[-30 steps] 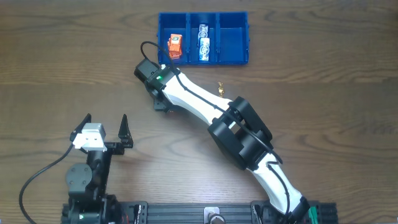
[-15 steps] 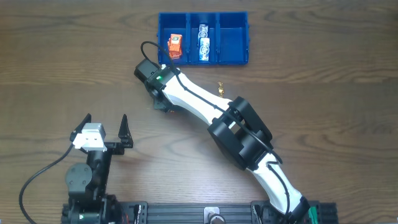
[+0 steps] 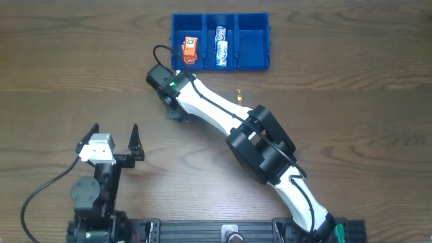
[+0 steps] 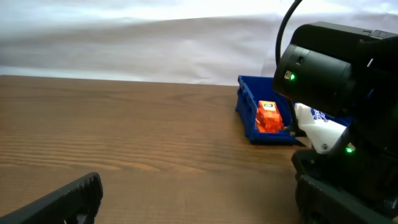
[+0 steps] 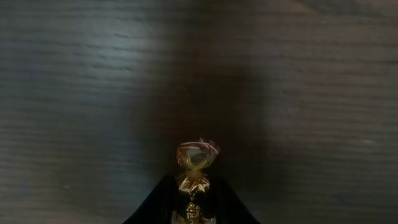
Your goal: Sort Candies Into Trays
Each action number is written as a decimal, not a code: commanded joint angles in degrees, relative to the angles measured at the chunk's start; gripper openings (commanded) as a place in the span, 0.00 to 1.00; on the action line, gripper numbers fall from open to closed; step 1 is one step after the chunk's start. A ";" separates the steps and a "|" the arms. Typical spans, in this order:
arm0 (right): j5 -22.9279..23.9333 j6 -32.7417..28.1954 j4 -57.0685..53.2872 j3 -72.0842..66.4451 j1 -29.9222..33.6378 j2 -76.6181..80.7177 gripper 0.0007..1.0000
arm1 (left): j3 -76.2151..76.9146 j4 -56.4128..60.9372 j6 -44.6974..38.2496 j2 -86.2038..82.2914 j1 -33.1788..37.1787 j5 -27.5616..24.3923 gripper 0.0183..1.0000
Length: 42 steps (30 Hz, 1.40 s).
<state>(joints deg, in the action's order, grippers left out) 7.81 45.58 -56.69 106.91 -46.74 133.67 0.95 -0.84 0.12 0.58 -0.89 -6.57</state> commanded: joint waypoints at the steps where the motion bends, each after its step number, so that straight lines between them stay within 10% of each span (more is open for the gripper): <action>1: 6.14 -3.87 -2.73 3.06 3.02 -8.76 0.13 | -0.68 -2.95 -0.35 -0.35 0.22 -1.86 0.99; 19: 13.22 -22.01 6.73 3.06 24.52 -19.52 0.14 | -0.68 -2.95 -0.35 -0.35 0.22 -1.86 1.00; 42: 7.52 -23.41 13.07 3.02 28.17 -9.25 0.24 | -0.68 -2.95 -0.35 -0.35 0.22 -1.86 1.00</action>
<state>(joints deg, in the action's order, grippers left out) 15.16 22.94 -43.66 109.91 -18.92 124.36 0.97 -0.84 0.14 0.58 -0.89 -6.59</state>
